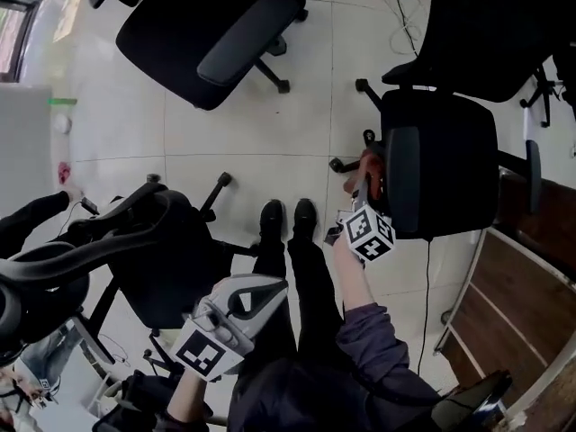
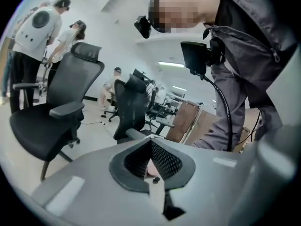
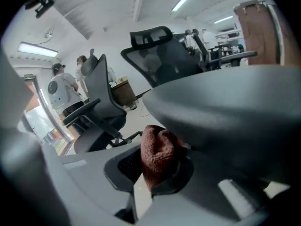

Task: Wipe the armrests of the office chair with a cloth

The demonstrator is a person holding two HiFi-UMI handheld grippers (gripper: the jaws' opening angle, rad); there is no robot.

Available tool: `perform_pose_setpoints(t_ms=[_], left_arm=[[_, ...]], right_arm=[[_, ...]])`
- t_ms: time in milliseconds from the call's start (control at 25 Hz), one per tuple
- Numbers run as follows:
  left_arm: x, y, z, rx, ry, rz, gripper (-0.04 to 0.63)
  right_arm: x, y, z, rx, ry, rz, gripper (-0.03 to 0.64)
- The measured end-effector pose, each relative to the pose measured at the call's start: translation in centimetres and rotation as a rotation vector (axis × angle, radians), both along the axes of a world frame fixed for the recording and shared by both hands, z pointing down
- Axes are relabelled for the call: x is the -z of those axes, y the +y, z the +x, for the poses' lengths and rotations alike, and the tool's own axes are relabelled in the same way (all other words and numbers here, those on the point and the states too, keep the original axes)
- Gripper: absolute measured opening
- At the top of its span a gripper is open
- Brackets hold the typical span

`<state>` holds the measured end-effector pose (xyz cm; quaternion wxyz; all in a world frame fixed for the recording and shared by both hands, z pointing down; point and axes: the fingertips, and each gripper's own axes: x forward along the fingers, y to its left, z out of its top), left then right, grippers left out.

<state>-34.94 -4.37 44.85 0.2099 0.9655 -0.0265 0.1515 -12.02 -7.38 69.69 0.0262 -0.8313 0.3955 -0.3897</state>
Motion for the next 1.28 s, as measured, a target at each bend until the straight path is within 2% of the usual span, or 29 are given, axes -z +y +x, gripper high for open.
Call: perform_pose_setpoints(t_ms=[120, 280, 360, 480, 680, 800, 960, 1120, 1280], left_arm=[[-1.1, -0.4, 3.2, -0.065, 0.028, -0.039, 0.015], [-3.0, 0.6, 4.8, -0.128, 0.033, -0.086, 0.015], [-4.5, 1.8, 5.2, -0.162, 0.019, -0.103, 0.015], [-6.3, 3.5, 5.6, -0.216, -0.008, -0.127, 0.015], [-7.6, 4.3, 6.7, -0.251, -0.028, -0.141, 0.015], [-7.4, 4.5, 6.8, -0.255, -0.025, -0.160, 0.015], [-6.7, 4.9, 7.3, -0.247, -0.021, -0.173, 0.015], [-5.6, 5.8, 7.6, -0.275, -0.030, -0.166, 0.015], [-6.0, 6.1, 8.0, -0.280, -0.038, -0.153, 0.015]], right_arm=[[-1.3, -0.7, 1.5, -0.048, 0.064, 0.001, 0.018], [-3.0, -1.6, 2.9, -0.021, 0.198, -0.026, 0.018], [-4.6, -1.9, 3.3, -0.016, 0.221, -0.039, 0.017], [-7.0, -2.2, 3.5, -0.006, 0.196, -0.040, 0.018], [-10.6, -1.4, 3.3, -0.023, 0.079, -0.066, 0.018], [-9.0, -0.5, 3.7, -0.028, 0.080, -0.038, 0.018], [-5.4, -0.6, 1.2, -0.003, 0.064, 0.042, 0.017], [-2.5, -0.5, 1.1, -0.012, 0.118, 0.088, 0.018], [-3.7, -1.4, 2.4, 0.006, 0.149, 0.061, 0.018]])
